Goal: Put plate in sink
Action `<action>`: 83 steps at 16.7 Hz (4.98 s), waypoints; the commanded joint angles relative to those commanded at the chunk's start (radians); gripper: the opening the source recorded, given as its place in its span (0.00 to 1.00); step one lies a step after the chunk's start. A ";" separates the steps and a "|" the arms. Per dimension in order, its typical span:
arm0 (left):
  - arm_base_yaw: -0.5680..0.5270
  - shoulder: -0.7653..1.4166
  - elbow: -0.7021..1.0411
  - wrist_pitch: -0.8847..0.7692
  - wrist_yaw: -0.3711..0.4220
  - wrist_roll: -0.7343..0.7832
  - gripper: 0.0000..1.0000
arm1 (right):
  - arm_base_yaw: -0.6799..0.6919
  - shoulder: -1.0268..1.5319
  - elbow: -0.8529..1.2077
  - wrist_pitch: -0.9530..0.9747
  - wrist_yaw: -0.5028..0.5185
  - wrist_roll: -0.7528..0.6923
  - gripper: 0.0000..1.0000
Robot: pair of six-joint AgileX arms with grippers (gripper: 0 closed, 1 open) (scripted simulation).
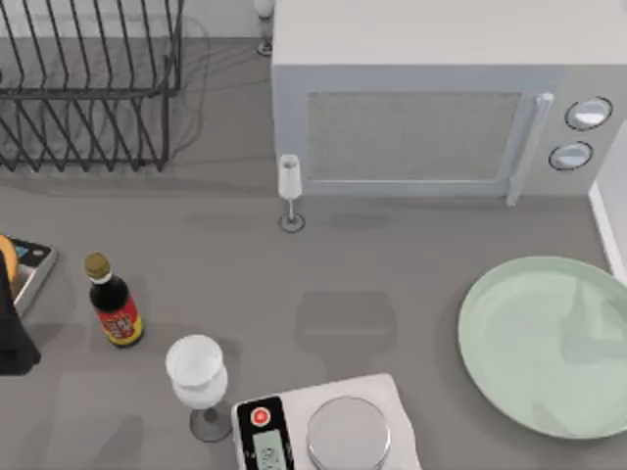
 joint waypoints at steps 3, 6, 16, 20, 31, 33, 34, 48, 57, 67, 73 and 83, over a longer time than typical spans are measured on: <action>0.000 0.000 0.000 0.000 0.000 0.000 1.00 | 0.079 0.245 0.187 -0.149 0.000 0.081 1.00; 0.000 0.000 0.000 0.000 0.000 0.000 1.00 | 0.169 0.544 0.401 -0.319 0.000 0.173 1.00; 0.000 0.000 0.000 0.000 0.000 0.000 1.00 | 0.439 1.469 1.045 -0.829 0.000 0.450 1.00; 0.000 0.000 0.000 0.000 0.000 0.000 1.00 | 0.486 1.617 1.154 -0.917 0.001 0.498 1.00; 0.000 0.000 0.000 0.000 0.000 0.000 1.00 | 0.487 1.694 1.069 -0.761 0.001 0.502 1.00; 0.000 0.000 0.000 0.000 0.000 0.000 1.00 | 0.486 1.734 1.019 -0.661 0.002 0.504 1.00; 0.000 0.000 0.000 0.000 0.000 0.000 1.00 | 0.486 1.753 0.995 -0.617 0.002 0.505 1.00; 0.000 0.000 0.000 0.000 0.000 0.000 1.00 | 0.491 1.792 0.947 -0.543 0.001 0.506 0.47; 0.000 0.000 0.000 0.000 0.000 0.000 1.00 | 0.491 1.792 0.947 -0.543 0.001 0.506 0.00; 0.000 0.000 0.000 0.000 0.000 0.000 1.00 | 0.486 1.705 1.025 -0.615 0.019 0.499 0.00; 0.000 0.000 0.000 0.000 0.000 0.000 1.00 | 0.507 1.715 1.421 -1.022 0.014 0.499 0.00; 0.000 0.000 0.000 0.000 0.000 0.000 1.00 | 0.464 1.687 1.973 -1.572 0.020 0.486 0.00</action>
